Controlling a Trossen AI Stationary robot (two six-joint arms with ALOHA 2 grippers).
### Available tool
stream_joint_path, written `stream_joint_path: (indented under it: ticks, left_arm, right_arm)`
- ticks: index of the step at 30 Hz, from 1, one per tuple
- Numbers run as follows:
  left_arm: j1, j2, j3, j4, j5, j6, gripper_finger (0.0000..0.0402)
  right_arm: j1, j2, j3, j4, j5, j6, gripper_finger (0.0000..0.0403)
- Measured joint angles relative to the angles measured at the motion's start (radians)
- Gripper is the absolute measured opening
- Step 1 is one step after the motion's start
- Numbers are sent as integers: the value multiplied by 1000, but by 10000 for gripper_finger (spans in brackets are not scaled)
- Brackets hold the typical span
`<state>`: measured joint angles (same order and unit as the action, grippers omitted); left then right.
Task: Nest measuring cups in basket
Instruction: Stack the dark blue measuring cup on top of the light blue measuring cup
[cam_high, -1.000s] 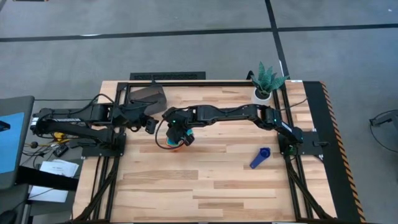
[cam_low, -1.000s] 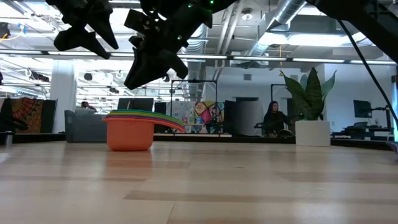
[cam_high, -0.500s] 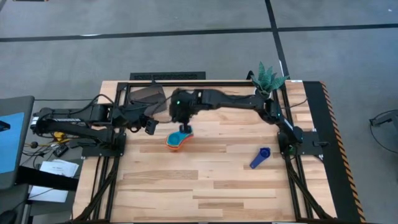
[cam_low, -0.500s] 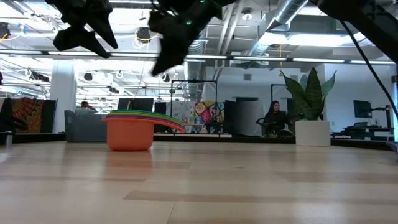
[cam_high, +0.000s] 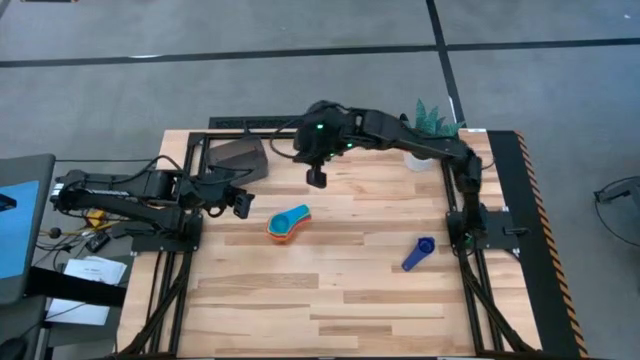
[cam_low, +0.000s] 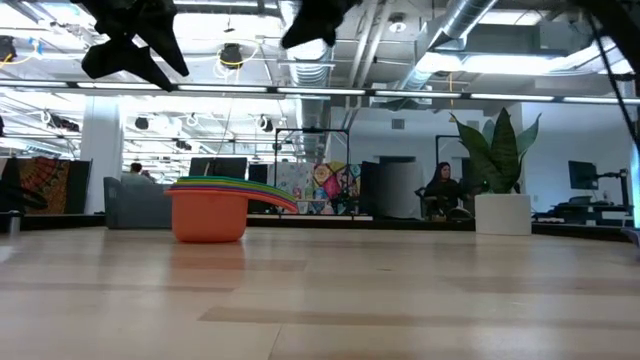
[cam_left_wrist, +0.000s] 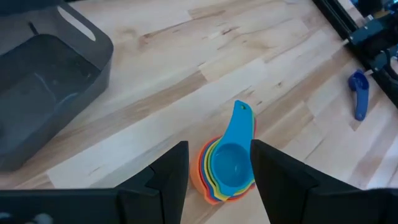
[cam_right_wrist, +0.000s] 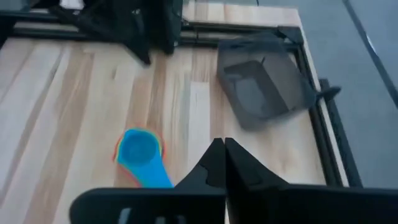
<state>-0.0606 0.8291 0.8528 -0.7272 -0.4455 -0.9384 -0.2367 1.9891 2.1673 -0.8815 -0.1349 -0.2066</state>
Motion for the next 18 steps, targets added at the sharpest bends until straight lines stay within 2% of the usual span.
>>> stream_joint_path:
  ticks: [5, 13, 18]
  left_arm:
    - [-2, 0, 0, 7, -17, -6, 160]
    - [-2, 19, 0, 67, -39, 25, 160]
    - [2, 69, 0, 184, -38, 123, 160]
  right_arm:
    - [-2, -112, -170, 79, 1, 45, 16]
    - [1, -371, -666, 401, 10, 220, 6]
    - [41, -536, -889, 473, 141, 362, 14]
